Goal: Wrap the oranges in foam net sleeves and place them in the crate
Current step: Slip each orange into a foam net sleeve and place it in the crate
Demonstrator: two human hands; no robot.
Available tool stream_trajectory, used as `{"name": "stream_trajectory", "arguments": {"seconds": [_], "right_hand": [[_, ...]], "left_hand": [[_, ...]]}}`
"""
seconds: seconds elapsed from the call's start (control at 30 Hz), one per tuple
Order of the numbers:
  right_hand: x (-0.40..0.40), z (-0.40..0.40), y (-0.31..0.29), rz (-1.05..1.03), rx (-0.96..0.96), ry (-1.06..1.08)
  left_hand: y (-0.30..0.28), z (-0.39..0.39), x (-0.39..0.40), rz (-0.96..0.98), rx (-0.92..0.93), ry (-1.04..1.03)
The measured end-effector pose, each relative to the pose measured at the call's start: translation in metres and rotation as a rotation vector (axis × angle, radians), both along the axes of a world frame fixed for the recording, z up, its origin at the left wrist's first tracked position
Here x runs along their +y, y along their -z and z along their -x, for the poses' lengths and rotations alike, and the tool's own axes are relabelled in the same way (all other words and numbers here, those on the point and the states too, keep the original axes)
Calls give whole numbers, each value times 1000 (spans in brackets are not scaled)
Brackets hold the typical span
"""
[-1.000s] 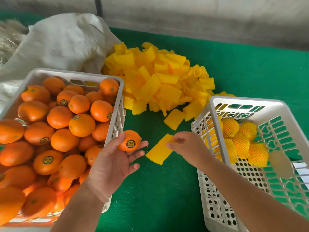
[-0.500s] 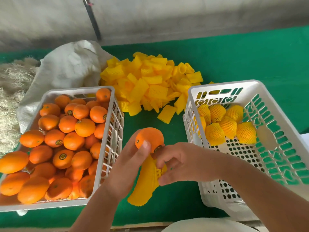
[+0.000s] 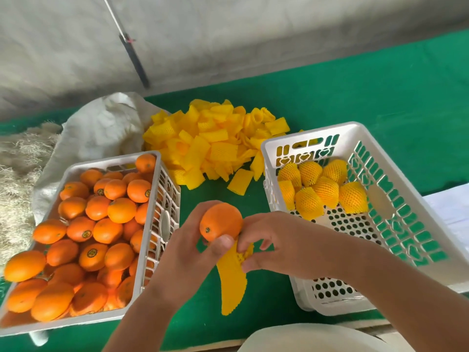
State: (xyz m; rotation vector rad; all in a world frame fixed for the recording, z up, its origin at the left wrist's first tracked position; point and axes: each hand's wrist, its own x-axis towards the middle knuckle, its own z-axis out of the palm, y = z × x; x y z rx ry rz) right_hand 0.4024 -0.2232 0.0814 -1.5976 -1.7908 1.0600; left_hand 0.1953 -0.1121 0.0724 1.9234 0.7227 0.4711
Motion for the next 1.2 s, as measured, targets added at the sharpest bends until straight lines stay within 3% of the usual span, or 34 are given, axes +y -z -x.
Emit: {"name": "stream_trajectory", "arguments": {"seconds": [0.33,0.57,0.73,0.93,1.2], "right_hand": [[-24,5,10,-90,-52,69],[-35,7,16,-203,79,228],[-34,13,18,-265,98,186],[-29,21,20,-285,6,85],[-31,15,22,-290,106,246]], "left_hand": [[23,14,-17,340,0,29],[26,18,-26,466,-99,-127],[10,7,-33,626,-184,-202],[2,-3,-38,564,-129,-202],[0,5,-34,613,-68,-77]]}}
